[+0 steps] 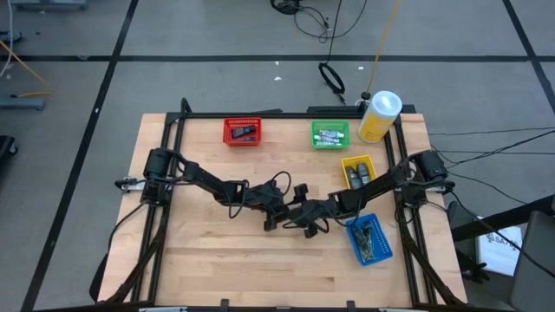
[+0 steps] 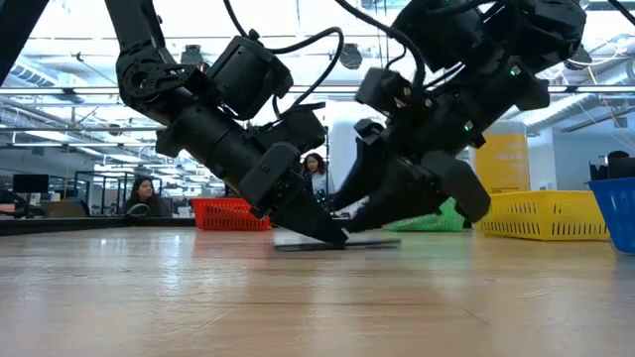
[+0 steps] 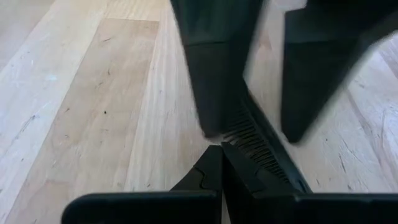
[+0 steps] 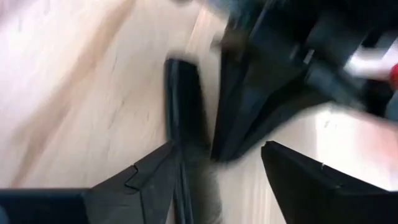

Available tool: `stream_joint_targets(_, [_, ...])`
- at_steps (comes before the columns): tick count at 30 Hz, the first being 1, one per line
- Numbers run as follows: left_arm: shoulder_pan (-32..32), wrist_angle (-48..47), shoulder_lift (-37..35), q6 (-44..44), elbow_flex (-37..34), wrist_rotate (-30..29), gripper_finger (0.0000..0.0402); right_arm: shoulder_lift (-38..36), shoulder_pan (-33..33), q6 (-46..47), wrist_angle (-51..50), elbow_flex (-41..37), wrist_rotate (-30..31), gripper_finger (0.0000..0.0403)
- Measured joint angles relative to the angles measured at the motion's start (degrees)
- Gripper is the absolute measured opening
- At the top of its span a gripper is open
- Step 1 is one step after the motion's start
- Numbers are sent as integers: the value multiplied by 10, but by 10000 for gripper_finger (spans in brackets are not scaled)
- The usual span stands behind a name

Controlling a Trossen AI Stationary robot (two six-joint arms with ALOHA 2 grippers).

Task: Pick & Place Travel size toiletries
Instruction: Put the black comb into the blue bin

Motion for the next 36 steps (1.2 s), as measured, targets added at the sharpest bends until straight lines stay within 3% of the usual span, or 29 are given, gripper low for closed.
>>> stream_joint_targets(6, [1,-4,0,-3,0,1,0,-9,-2,4,-65,-1,-12,255])
stream_joint_targets(14, [1,-7,0,-3,1,-2,0,-7,-6,-30,-83,0,-29,246])
stream_joint_targets(24, [1,-20,1,-4,0,-8,0,9,-16,-78,35,-43,24,213])
stream_joint_targets(36, [2,-30,0,-3,-2,-10,0,10,-16,-81,66,-45,43,199])
